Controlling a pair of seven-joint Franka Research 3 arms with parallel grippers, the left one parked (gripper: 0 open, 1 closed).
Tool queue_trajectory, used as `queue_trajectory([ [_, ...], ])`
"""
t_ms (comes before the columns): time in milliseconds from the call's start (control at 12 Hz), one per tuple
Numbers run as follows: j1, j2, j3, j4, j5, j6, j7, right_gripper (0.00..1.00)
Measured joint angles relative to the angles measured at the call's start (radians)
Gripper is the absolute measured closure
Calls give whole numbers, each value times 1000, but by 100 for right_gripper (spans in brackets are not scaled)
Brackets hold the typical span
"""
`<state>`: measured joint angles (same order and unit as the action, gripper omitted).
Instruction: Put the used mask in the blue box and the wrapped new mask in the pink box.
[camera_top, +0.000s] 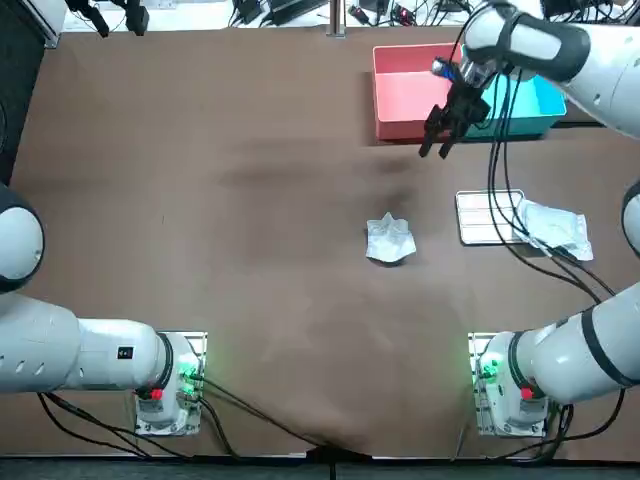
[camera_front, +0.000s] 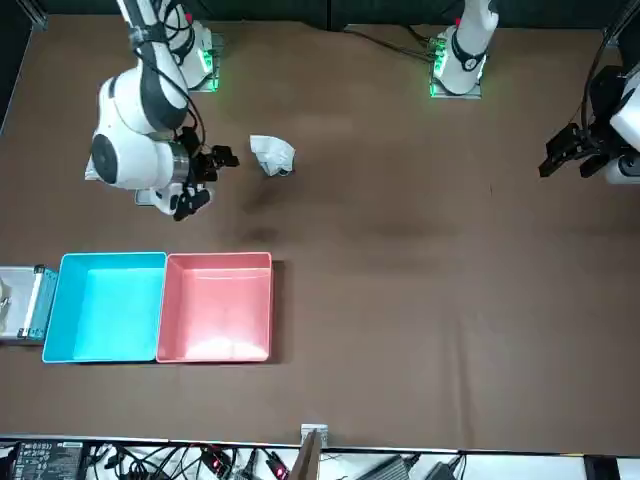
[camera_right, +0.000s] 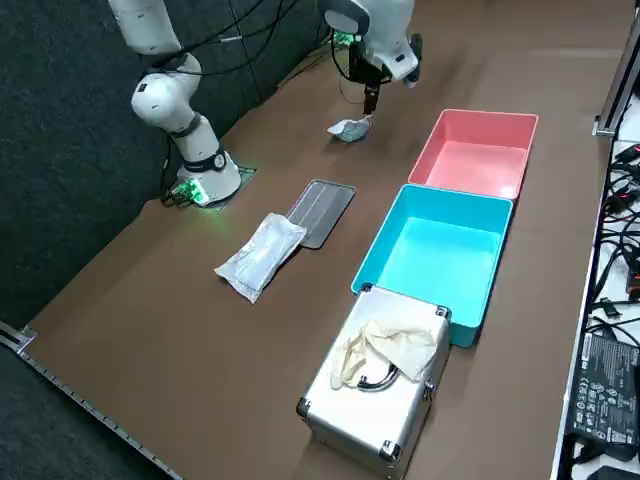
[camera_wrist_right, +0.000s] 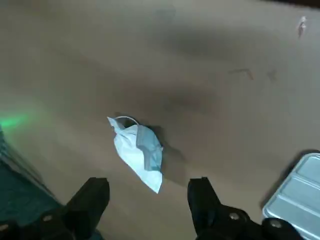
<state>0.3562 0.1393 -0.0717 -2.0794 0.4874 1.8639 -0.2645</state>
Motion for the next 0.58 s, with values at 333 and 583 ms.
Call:
queue_trajectory([
  [333,71,0,0,-109,0,139,-15,4],
  [583,127,1,0,-156,0,193,-15,4],
])
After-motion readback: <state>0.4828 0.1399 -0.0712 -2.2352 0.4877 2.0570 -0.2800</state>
